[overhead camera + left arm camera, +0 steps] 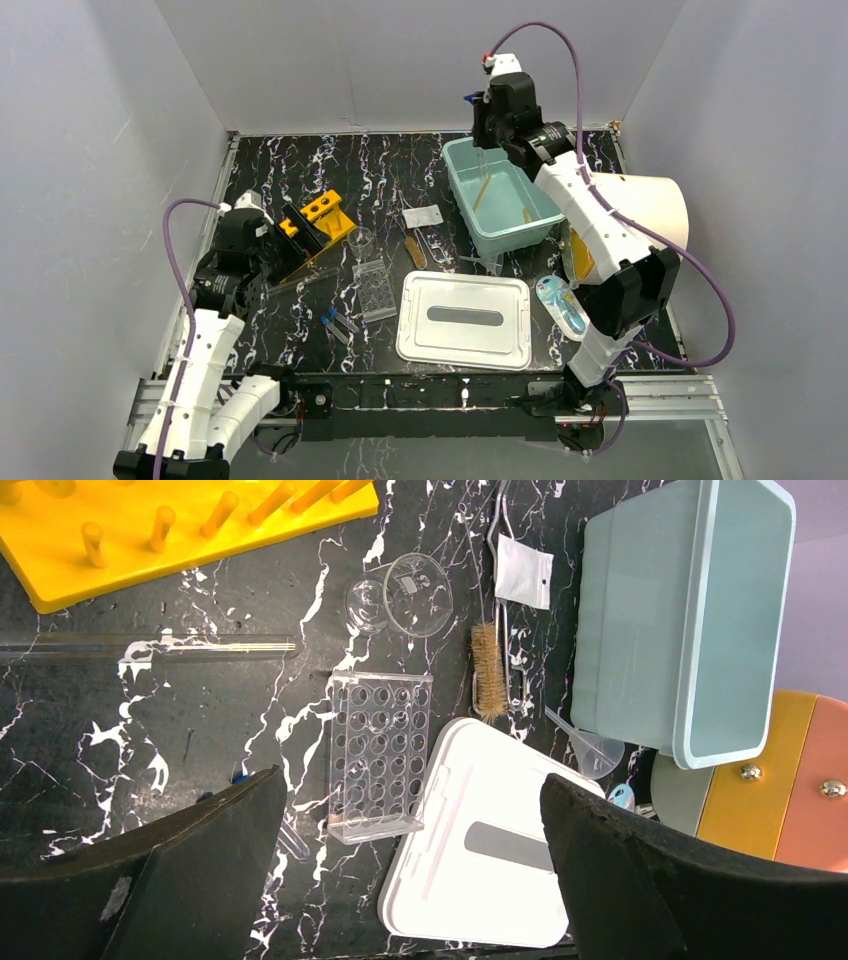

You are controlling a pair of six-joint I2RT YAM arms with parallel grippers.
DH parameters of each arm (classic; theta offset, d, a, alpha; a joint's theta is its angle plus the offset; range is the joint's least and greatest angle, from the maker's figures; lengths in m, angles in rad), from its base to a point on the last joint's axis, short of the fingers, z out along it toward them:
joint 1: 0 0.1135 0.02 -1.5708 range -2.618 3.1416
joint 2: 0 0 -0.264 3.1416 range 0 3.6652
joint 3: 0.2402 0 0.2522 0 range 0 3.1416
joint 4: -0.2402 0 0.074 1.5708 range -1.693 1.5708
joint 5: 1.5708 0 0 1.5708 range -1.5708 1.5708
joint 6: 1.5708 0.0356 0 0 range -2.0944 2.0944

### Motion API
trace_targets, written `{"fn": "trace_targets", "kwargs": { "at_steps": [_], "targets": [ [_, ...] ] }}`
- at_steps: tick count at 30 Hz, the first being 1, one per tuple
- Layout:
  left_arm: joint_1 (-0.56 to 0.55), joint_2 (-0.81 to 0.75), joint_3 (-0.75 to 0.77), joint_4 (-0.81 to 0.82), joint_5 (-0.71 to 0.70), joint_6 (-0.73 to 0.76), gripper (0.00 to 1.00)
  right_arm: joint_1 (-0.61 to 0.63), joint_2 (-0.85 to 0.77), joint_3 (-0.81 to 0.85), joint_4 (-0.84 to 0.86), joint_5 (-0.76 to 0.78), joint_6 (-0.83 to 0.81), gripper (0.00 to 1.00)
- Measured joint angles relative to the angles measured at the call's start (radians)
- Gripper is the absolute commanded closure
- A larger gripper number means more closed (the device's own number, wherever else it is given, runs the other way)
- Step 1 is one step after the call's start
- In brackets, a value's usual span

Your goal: Organize the chemistry lab equipment

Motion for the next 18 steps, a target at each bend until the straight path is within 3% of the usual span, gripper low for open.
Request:
{"fn": "trace_targets", "kwargs": {
  "at_steps": [11,18],
  "targets": [
    [0.0,0.126,0.001,0.1,0.024,-0.031,0.02,-0.164,0.002,-0.283,-0.008,-0.204,-0.105,0.76],
    [0.0,0.288,0.047,0.173,0.027,-0.012,0.02,-0.181,0.103,-0.301,0.068,-0.309,-0.128,0.76]
  ]
}}
